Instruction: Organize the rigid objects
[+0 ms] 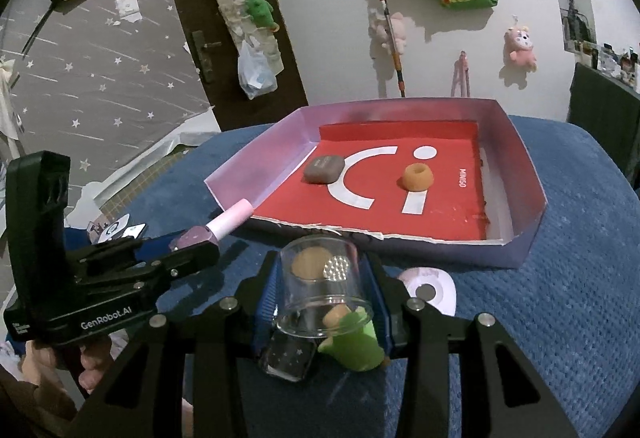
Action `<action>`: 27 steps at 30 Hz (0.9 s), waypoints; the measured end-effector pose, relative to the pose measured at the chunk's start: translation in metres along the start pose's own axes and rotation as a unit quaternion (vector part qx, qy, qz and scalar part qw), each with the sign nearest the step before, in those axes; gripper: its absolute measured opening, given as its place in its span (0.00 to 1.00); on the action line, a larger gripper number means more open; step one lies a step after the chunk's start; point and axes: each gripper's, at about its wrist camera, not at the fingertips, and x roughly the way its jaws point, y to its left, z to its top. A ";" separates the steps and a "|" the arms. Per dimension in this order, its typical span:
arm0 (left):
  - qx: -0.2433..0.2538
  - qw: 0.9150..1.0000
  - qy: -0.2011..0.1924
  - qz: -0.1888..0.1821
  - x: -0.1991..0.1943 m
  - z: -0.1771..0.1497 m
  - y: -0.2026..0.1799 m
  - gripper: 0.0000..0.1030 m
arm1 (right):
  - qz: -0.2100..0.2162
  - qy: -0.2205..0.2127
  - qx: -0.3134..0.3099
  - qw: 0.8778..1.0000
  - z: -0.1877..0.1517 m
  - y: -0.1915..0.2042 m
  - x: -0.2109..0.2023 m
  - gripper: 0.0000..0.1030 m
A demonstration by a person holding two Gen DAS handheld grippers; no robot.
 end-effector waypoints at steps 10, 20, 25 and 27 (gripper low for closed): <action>-0.003 1.000 -0.006 -0.006 0.002 0.012 0.003 0.33 | 0.003 0.001 0.004 1.000 0.008 -0.001 0.002 0.43; 0.001 1.000 -0.014 -0.005 0.005 0.027 0.004 0.33 | 0.002 -0.002 0.001 1.000 0.021 -0.003 0.006 0.43; 0.000 1.000 -0.015 -0.007 0.007 0.034 0.006 0.33 | 0.001 -0.002 0.000 1.000 0.029 -0.004 0.007 0.43; -0.001 1.000 -0.016 -0.007 0.008 0.036 0.006 0.33 | 0.001 -0.002 0.001 1.000 0.032 -0.006 0.009 0.43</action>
